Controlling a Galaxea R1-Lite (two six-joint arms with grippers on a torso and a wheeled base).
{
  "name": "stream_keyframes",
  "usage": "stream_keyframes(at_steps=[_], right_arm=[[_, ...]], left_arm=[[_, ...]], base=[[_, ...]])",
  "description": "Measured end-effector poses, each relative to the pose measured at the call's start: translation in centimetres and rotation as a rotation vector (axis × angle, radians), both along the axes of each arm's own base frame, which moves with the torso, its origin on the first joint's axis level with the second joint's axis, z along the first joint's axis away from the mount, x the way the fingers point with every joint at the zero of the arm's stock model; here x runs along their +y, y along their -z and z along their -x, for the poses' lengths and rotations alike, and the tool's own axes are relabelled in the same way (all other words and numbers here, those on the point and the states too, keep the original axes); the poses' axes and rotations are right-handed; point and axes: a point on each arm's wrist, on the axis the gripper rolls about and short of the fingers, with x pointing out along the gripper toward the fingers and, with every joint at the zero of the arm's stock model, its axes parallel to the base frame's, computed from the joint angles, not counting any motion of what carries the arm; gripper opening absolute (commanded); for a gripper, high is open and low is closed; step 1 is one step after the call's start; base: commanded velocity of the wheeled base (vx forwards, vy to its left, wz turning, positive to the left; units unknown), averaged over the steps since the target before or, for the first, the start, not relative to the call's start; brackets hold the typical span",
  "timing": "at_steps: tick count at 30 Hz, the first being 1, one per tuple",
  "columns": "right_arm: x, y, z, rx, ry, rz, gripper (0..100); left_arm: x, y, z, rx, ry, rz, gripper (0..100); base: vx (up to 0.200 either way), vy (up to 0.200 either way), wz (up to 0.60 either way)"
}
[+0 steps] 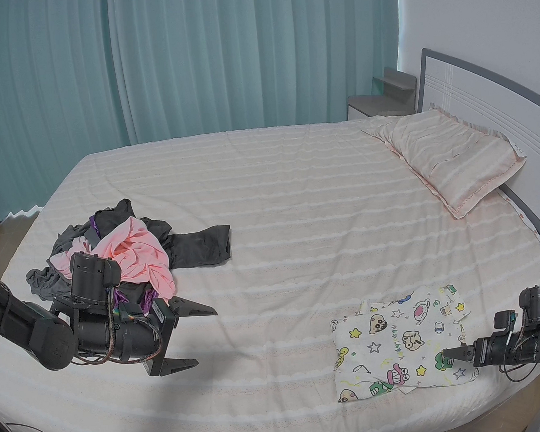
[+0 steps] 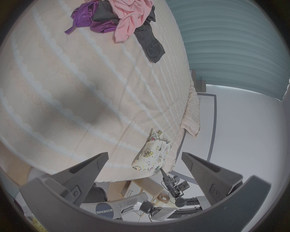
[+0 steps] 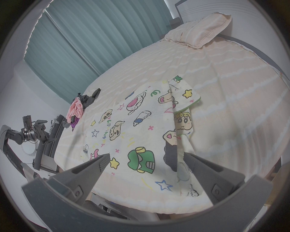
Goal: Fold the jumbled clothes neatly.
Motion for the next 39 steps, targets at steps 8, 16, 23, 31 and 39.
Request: stream_keyframes(at_steps=[8, 16, 23, 31, 39], right_arm=[[0.0, 0.5, 0.0, 0.012, -0.030, 0.022, 0], [0.0, 1.7, -0.3, 0.034, -0.080, 0.064, 0], [-1.1, 1.6, -0.8, -0.030, -0.031, 0.083, 0], [-2.5, 1.7, -0.6, -0.038, 0.025, 0.097, 0], [-3.1, 1.8, -0.7, -0.042, 0.039, 0.108, 0]], left_arm=[[0.0, 0.0, 0.0, 0.000, 0.001, 0.000, 100], [-0.1, 0.0, 0.0, 0.000, 0.002, 0.000, 100], [0.0, 0.0, 0.0, -0.001, 0.002, 0.000, 100], [0.0, 0.0, 0.0, -0.012, 0.013, -0.007, 100], [-0.1, 0.0, 0.1, -0.014, 0.019, -0.009, 100]], base=[[0.000, 0.000, 0.00], [0.000, 0.000, 0.00], [0.000, 0.000, 0.00], [0.000, 0.000, 0.00], [0.000, 0.000, 0.00]])
